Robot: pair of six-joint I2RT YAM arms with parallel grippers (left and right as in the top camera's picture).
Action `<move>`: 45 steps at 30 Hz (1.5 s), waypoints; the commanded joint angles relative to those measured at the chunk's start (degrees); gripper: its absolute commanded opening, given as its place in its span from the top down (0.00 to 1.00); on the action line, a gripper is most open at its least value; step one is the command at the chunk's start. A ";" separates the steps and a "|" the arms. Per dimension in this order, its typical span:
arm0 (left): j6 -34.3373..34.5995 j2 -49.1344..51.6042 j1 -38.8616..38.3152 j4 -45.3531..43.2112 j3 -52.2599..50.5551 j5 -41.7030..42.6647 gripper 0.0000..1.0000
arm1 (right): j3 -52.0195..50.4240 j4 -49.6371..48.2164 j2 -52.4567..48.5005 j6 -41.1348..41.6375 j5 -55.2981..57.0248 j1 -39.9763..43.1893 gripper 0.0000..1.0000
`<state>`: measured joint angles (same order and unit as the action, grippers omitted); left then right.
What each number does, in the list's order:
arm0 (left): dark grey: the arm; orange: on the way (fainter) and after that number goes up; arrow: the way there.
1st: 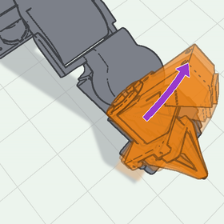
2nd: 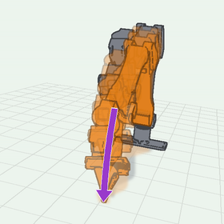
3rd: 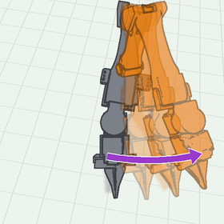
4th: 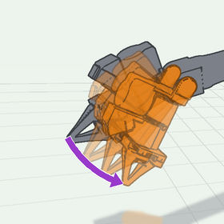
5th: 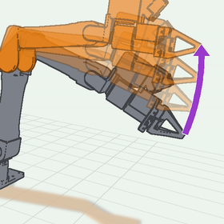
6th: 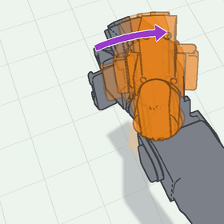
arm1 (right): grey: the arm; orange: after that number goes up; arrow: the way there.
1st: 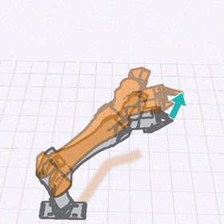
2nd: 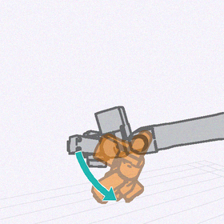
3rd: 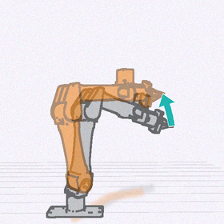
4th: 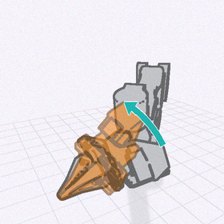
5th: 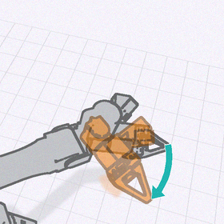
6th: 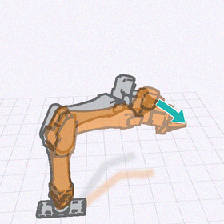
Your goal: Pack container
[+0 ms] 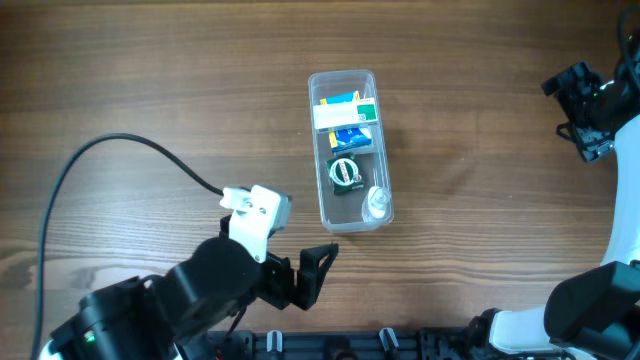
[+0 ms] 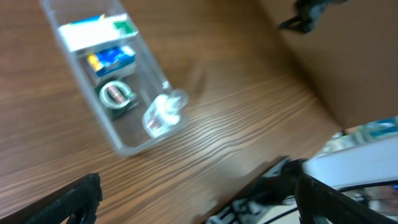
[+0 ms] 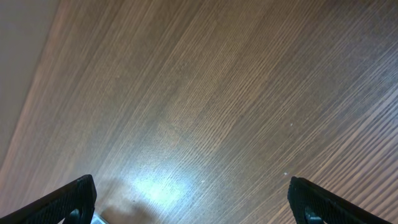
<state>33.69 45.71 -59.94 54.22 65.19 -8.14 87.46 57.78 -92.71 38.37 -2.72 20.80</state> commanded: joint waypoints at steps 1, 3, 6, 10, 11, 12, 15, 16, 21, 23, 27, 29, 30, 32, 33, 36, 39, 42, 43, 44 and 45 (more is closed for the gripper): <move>-0.26 0.59 -0.33 1.31 -1.51 -2.43 0.00 | -0.15 -0.11 -0.74 0.74 0.35 0.07 0.00; -0.26 1.36 -0.33 2.49 -1.51 -0.98 0.00 | -0.15 -0.11 -0.74 0.74 0.35 0.07 0.00; -0.35 1.84 -0.33 4.63 -1.51 1.64 0.00 | -0.15 -0.11 -0.74 0.72 0.35 0.07 0.00; -11.96 3.80 -0.68 4.09 -2.01 1.68 0.00 | -0.15 -0.11 -0.74 0.74 0.35 0.07 0.00; -13.73 3.78 -0.09 2.47 -3.41 1.73 0.00 | -0.15 -0.11 -0.74 0.72 0.35 0.07 0.00; -14.23 3.30 2.12 -1.22 -7.15 1.97 0.00 | -0.15 -0.13 -0.74 0.74 0.35 0.07 0.00; -18.95 -0.11 12.87 -20.04 -23.63 9.81 0.00 | -0.15 -0.11 -0.74 0.74 0.35 0.07 0.00; -24.44 -1.70 16.61 -28.13 -29.57 15.87 0.00 | -0.15 -0.11 -0.74 0.74 0.35 0.07 0.00; -27.26 -17.03 36.48 -51.87 -52.85 35.21 0.00 | -0.15 -0.11 -0.74 0.74 0.35 0.07 0.00; -27.30 -26.40 43.65 -51.28 -55.54 36.15 0.00 | -0.15 -0.11 -0.74 0.72 0.35 0.07 0.00; -27.32 -34.82 52.26 -49.94 -55.56 34.38 0.00 | -0.15 -0.11 -0.74 0.74 0.35 0.07 0.00; -27.30 -37.88 54.99 -49.16 -55.56 33.97 0.00 | -0.15 -0.13 -0.74 0.74 0.35 0.07 0.00; -27.32 -38.86 55.45 -49.05 -55.74 33.73 0.00 | -0.15 -0.11 -0.74 0.74 0.35 0.07 0.00; -27.32 -40.89 55.52 -49.07 -56.70 32.46 0.00 | -0.15 -0.11 -0.74 0.72 0.35 0.07 0.00; -27.30 -42.12 55.52 -49.33 -57.61 32.26 0.00 | -0.15 -0.11 -0.74 0.74 0.35 0.07 0.00; -27.28 -44.15 55.91 -52.06 -60.67 32.06 0.00 | -0.15 -0.11 -0.74 0.74 0.35 0.07 0.00; -27.26 -45.31 56.92 -52.37 -61.96 32.06 0.00 | -0.15 -0.13 -0.74 0.72 0.35 0.07 0.00; -22.77 -45.59 58.14 -53.75 -63.71 31.19 0.00 | -0.15 -0.11 -0.74 0.74 0.35 0.07 0.00; -19.76 -45.59 57.94 -54.88 -64.87 28.94 0.00 | -0.15 -0.11 -0.74 0.74 0.35 0.07 0.00; -19.82 -45.59 57.81 -54.88 -64.87 27.17 0.00 | -0.15 -0.13 -0.74 0.74 0.35 0.07 0.00; -19.98 -45.59 57.83 -54.88 -64.87 25.40 0.00 | -0.15 -0.13 -0.74 0.74 0.35 0.07 0.00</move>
<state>11.07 0.80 -2.28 -0.23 1.28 22.52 87.46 57.80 -92.73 38.39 -2.72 20.80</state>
